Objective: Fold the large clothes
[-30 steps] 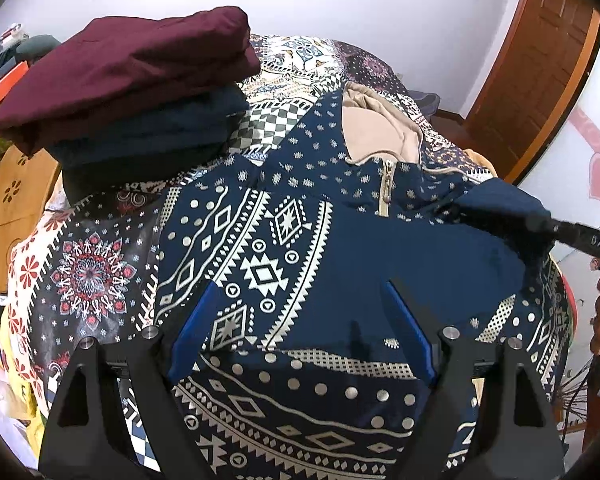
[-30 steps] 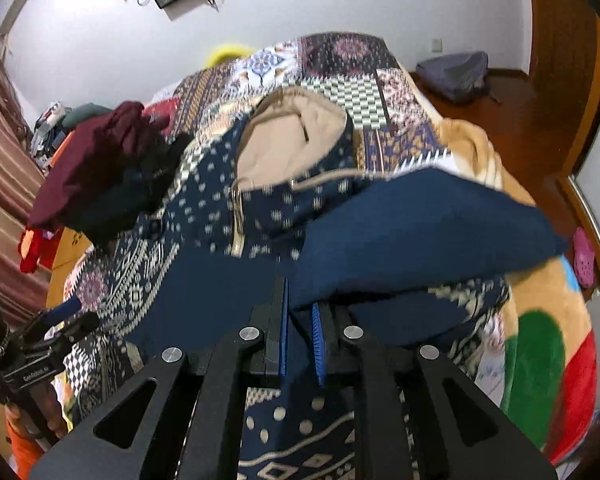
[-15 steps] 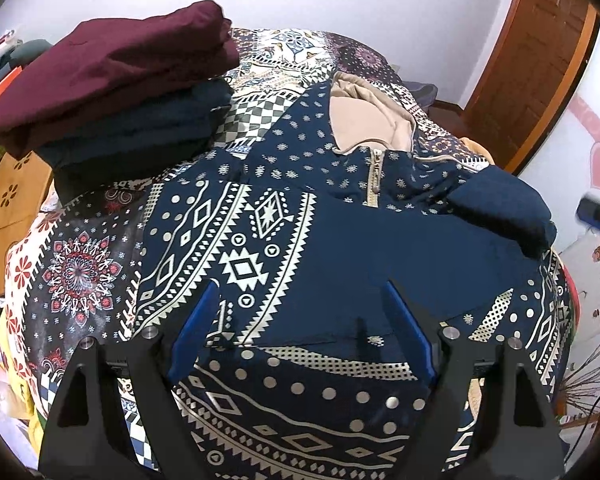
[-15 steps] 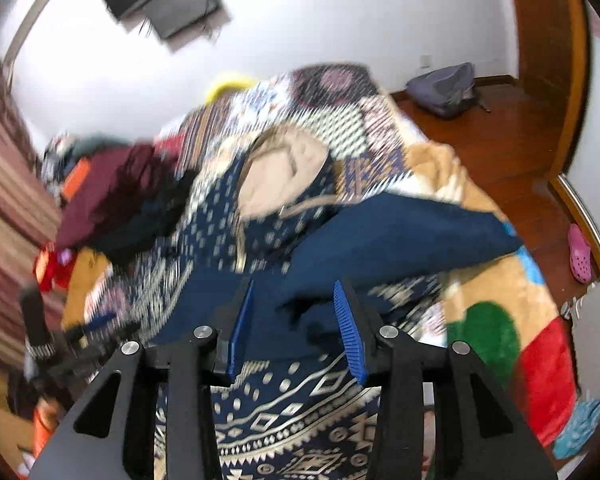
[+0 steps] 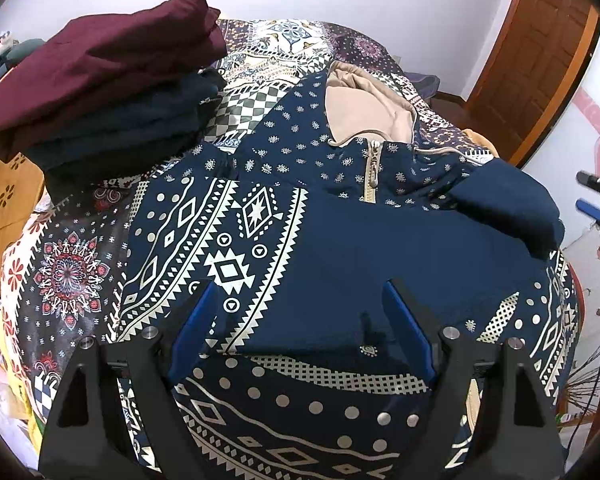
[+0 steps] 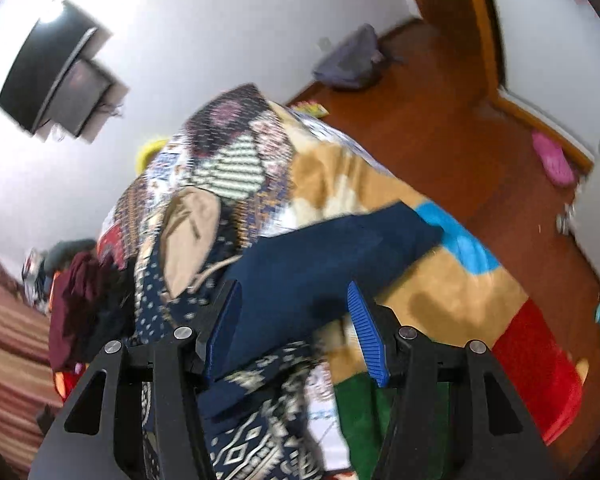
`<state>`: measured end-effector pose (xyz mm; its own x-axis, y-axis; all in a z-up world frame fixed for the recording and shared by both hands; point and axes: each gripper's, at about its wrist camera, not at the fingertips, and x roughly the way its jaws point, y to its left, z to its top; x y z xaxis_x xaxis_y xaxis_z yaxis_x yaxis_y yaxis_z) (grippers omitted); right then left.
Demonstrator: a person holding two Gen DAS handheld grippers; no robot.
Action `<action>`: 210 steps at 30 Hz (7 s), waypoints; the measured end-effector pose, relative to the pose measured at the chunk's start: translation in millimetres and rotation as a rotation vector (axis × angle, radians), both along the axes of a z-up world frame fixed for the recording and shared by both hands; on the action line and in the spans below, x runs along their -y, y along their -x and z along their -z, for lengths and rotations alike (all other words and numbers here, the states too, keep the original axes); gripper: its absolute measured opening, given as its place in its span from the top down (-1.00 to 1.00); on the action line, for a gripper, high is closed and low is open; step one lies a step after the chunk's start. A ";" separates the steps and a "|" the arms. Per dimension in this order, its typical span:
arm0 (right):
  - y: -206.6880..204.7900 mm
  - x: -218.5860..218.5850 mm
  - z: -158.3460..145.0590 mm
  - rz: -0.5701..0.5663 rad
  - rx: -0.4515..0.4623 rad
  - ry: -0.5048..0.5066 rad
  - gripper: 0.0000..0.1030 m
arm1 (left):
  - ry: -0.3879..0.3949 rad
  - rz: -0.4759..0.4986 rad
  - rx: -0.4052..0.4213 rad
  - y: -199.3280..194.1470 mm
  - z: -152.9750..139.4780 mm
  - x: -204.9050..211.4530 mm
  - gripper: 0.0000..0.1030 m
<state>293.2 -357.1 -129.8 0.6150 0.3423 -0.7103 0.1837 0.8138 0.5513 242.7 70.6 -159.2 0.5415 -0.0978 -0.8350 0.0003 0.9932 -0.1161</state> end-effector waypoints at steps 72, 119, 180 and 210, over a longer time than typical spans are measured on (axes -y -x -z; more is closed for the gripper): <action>77.7 -265.1 17.0 -0.880 -0.003 0.366 0.27 | -0.020 -0.076 0.066 48.6 -21.8 -55.8 -0.62; 14.7 -96.0 -5.5 -0.398 0.061 0.548 -0.09 | 0.169 0.042 -0.046 -67.2 15.3 -18.9 0.70; -84.3 -161.9 -65.9 -0.433 0.193 0.453 -0.31 | -0.121 0.147 0.159 -145.6 -59.0 16.5 -0.69; -224.5 -173.8 75.9 -0.364 -0.159 0.257 0.87 | -0.256 0.223 0.054 -276.0 51.5 41.0 0.80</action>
<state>517.8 -183.3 -205.7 0.3642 0.3160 -0.8761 -0.0726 0.9474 0.3116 518.7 29.6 -210.7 0.5742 -0.0090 -0.8187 0.2197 0.9650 0.1434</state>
